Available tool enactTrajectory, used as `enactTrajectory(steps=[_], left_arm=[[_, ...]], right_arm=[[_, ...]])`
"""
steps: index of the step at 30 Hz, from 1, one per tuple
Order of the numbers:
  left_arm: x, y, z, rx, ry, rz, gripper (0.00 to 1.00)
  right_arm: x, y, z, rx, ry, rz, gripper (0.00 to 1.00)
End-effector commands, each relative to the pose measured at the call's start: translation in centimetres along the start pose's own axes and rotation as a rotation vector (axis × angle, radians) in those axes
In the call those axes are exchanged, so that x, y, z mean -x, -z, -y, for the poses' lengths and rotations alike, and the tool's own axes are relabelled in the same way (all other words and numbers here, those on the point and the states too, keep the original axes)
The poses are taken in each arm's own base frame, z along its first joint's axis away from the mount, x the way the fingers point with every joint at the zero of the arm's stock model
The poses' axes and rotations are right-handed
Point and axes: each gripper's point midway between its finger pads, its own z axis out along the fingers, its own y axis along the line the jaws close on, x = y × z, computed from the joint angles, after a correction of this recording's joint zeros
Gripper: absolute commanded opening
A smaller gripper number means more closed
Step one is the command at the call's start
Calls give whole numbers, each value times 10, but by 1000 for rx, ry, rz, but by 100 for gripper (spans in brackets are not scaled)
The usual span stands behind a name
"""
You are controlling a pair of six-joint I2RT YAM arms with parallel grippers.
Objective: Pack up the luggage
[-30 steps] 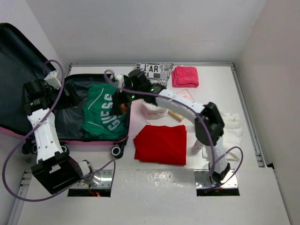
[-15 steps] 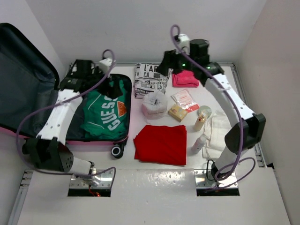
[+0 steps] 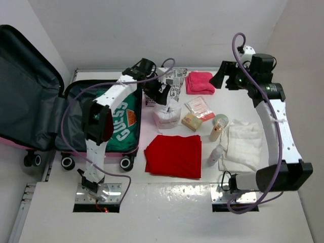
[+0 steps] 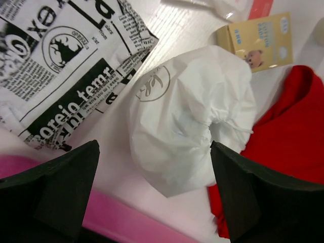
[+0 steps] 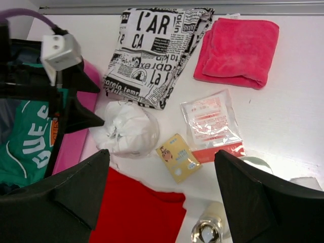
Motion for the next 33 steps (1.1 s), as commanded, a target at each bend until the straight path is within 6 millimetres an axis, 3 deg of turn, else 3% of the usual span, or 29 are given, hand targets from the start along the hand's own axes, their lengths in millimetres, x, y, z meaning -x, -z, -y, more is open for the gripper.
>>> enactTrajectory(steps=[1,2,6,12,18,20,23,24,25,27,28,29,31,32,33], left_arm=[[9,0,3,46,-61,-20,95],[8,-5,2,55,-66,-30,95],[-8,-29,-9,84,-65,-87,95],[-27,-51,2,51,-87,-145,87],[-37,-65,-2,63,-40,-159,70],[-37,-63,-2,64,-42,-153,53],[-18,-43,-4,79,-7,-92,32],[-6,-36,-2,87,5,-58,29],[13,-16,-1,90,9,0,28],[32,10,-1,110,39,61,26],[45,28,-3,127,47,106,24],[65,62,-2,152,43,181,24],[81,100,-7,202,66,256,21],[91,138,-14,250,66,320,17],[94,157,-18,284,84,352,16]], right_arm=[[-3,16,1,-18,11,7,83],[0,21,14,-48,-4,23,83],[2,31,14,-56,7,37,83],[1,32,16,-60,14,35,83],[3,28,16,-51,23,40,83],[2,25,15,-39,26,34,83],[0,23,15,-27,34,33,83],[0,21,14,-16,37,38,83],[0,21,13,-13,37,37,83],[-4,15,12,10,31,34,83],[-6,12,14,14,29,27,83],[-8,9,11,34,23,18,83],[-10,3,10,50,18,16,83],[-11,-2,10,68,12,12,83],[-12,-5,9,76,6,6,82]])
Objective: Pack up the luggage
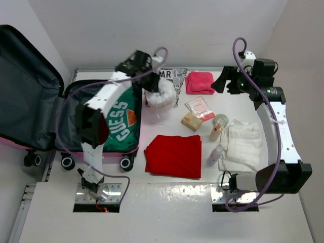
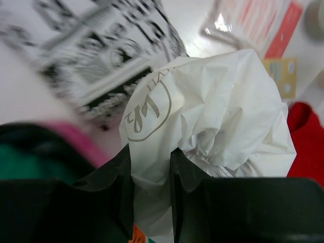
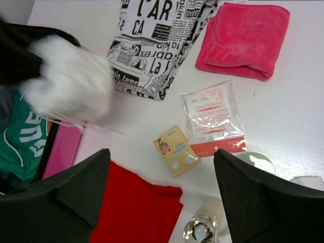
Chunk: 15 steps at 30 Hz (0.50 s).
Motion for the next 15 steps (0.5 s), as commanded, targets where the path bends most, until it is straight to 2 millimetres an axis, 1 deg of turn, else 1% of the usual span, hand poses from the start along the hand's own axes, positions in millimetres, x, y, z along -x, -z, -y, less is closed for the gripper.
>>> enactTrajectory(steps=[1,2,3,4,5,6,7,8,9,10,11,12,13,14,15], left_arm=[[83,145,-26,174,39,348,16],[76,155,-37,212,57,347,12],[69,175,-58,270,89,356,10],[66,200,-63,314,91,381,9],[49,206,-77,368,114,350,9],[30,219,-97,419,162,324,8],[19,235,-104,455,186,320,6],[-6,232,-114,479,239,269,5],[-27,243,-131,522,290,249,5],[-40,247,-137,540,316,235,5],[-49,258,-137,558,329,241,5],[-66,254,-143,575,356,211,5],[-77,259,-150,596,382,203,4],[-86,260,-156,616,401,187,4],[-96,259,-162,638,421,165,2]], right_arm=[[5,-14,-7,70,8,21,82],[3,-19,-8,83,5,15,82],[4,-21,-10,91,9,19,82],[3,-24,-13,105,15,18,82],[3,-26,-14,111,14,17,82],[1,-31,-16,125,12,5,82],[0,-35,-17,132,20,6,82],[-2,-39,-15,134,15,-4,82],[-2,-41,-15,137,12,-5,82],[-4,-45,-27,167,25,-12,82],[-6,-47,-29,174,22,-17,82],[-7,-51,-29,182,16,-20,82],[-9,-53,-31,188,16,-28,82],[-9,-55,-34,198,18,-31,82],[-14,-60,-33,202,9,-51,82]])
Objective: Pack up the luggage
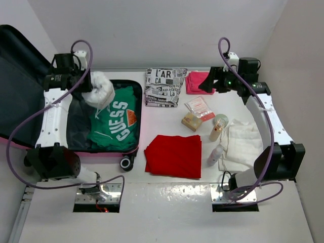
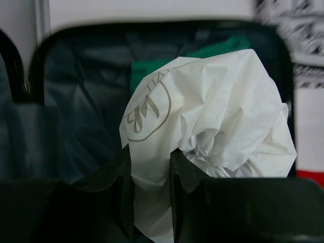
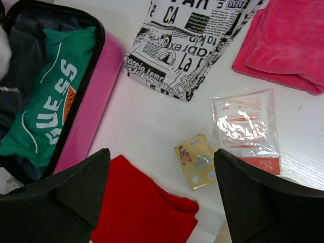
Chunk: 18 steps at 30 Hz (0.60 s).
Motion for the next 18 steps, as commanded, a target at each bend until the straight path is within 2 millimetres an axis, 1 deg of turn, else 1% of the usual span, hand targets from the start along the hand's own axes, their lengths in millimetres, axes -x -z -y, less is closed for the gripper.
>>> enactTrajectory(steps=[1,4,5,6,7,8,9,10,11,12,13,14,16,18], left_arm=[[-29,-7,-27,89,64,-86,1],[-46,-12,-53,203,79,-138,0],[-53,-10,-69,258,84,-156,0],[-63,-14,-75,274,92,-187,0],[-71,-13,-85,293,95,-205,0],[-77,-12,-91,297,73,-222,0],[-91,-13,-94,299,70,-264,0],[-98,-9,-103,315,75,-276,0],[-102,-4,-105,308,44,-282,0],[-114,-3,-107,308,38,-309,0],[-121,0,-112,310,38,-320,0],[-129,2,-111,302,23,-342,0],[-156,6,-118,319,39,-403,0],[-172,5,-120,316,49,-426,0]], right_arm=[[8,-11,-13,61,14,20,82],[7,-16,-14,69,13,13,82],[7,-16,-15,70,17,11,82],[6,-16,-16,73,18,10,82],[6,-17,-16,71,18,9,82],[6,-15,-15,68,20,9,82],[3,-15,-15,70,18,3,82],[0,-15,-14,67,17,-2,82],[1,-13,-16,67,26,2,82],[-1,-12,-15,66,30,2,82],[-4,-11,-14,64,25,-3,82],[-6,-11,-15,63,25,-7,82],[-11,-10,-14,62,21,-13,82],[-11,-10,-14,60,11,-9,82]])
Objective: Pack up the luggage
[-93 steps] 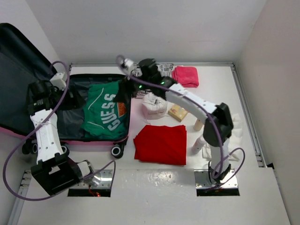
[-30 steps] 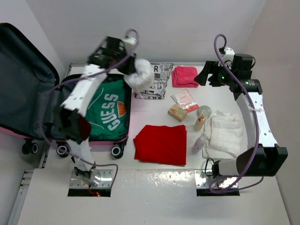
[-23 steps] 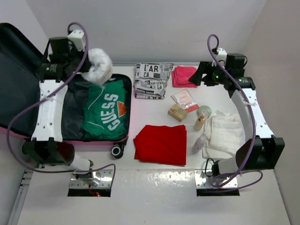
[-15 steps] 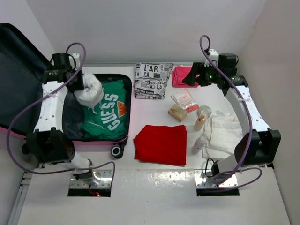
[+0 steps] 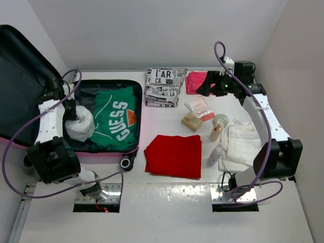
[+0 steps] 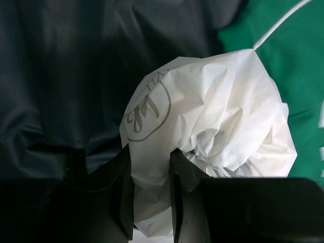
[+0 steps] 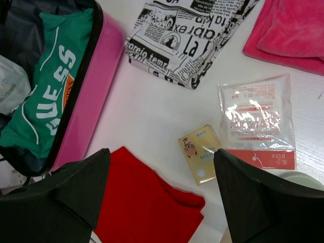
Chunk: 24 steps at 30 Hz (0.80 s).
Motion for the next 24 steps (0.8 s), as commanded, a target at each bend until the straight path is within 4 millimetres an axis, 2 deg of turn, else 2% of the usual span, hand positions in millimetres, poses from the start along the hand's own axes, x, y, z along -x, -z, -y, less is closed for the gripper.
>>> enactTrajectory(steps=[1,3,4,5,9,15,19,20,21,24], left_arm=[[-13,3,-6,-1,-12,42,0],[-18,-1,-5,-6,-4,60,0],[-31,-8,-2,-10,-23,44,0],[-26,-8,-4,2,-21,88,0],[-50,-22,-14,75,-42,58,0],[-77,-43,-16,132,-35,104,2],[-84,-44,-18,144,-27,96,25],[-80,-43,-19,130,-19,111,45],[-73,-39,-17,118,-19,138,54],[-43,-17,-10,43,-20,245,71]], right_arm=[[12,10,-10,21,35,57,82],[11,10,-12,25,35,57,82],[10,10,-12,23,36,56,82],[9,10,-12,24,36,53,82],[10,13,-12,18,43,53,82],[7,13,-14,21,42,51,82],[10,16,-14,18,52,57,82],[9,16,-13,16,54,56,82],[9,16,-14,17,53,53,82],[9,16,-15,22,55,53,82]])
